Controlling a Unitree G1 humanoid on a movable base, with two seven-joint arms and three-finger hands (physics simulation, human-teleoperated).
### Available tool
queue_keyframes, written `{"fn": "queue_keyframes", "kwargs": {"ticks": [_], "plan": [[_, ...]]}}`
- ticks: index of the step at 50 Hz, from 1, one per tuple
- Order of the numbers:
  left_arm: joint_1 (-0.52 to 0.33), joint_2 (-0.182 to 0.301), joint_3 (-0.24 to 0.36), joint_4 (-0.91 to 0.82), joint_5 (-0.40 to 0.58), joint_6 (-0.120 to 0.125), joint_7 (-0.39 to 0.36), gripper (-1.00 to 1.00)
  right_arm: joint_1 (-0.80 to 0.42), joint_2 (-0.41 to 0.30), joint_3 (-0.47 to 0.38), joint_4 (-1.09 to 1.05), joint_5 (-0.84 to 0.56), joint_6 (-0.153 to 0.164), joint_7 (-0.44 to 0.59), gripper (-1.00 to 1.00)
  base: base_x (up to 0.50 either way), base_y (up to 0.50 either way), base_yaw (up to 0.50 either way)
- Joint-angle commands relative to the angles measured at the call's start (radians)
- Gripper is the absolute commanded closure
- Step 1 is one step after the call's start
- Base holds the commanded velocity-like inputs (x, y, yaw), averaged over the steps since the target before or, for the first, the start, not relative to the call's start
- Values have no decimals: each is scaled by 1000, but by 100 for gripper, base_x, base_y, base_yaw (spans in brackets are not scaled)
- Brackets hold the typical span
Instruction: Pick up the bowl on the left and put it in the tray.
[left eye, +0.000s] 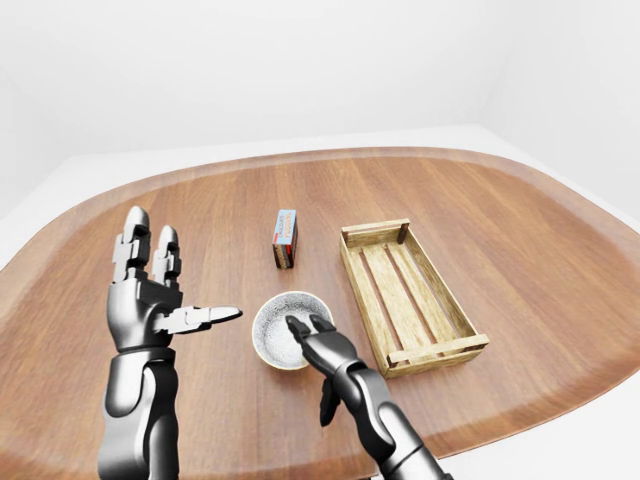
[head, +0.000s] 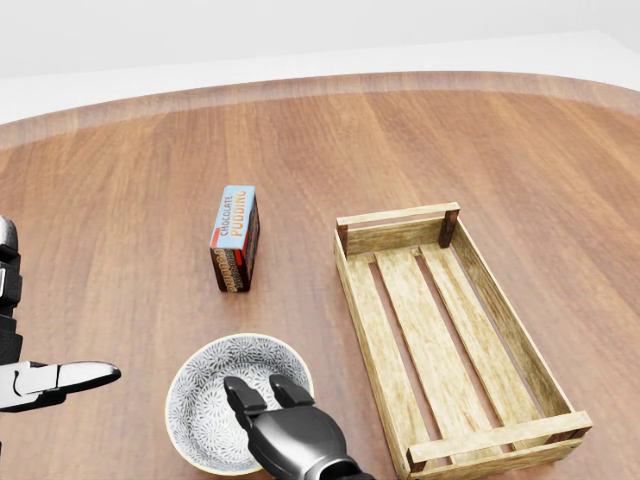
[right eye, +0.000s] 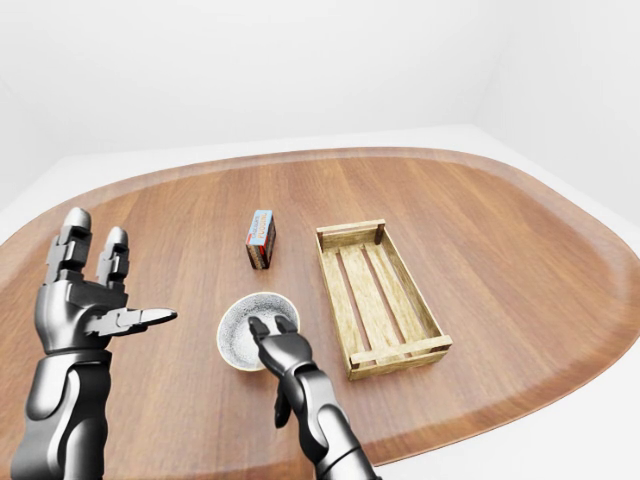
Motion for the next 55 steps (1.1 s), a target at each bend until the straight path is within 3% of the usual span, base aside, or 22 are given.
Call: {"fn": "queue_keyframes", "kwargs": {"ticks": [1, 55], "plan": [[31, -27, -57, 37, 53, 0, 5, -100, -19, 10, -10, 51, 13, 0, 4, -100, 0, 0, 0], [27, -24, -43, -5, 40, 0, 13, -100, -101, 60, -30, 233, 10, 0, -50, -100, 0, 0, 0]]}}
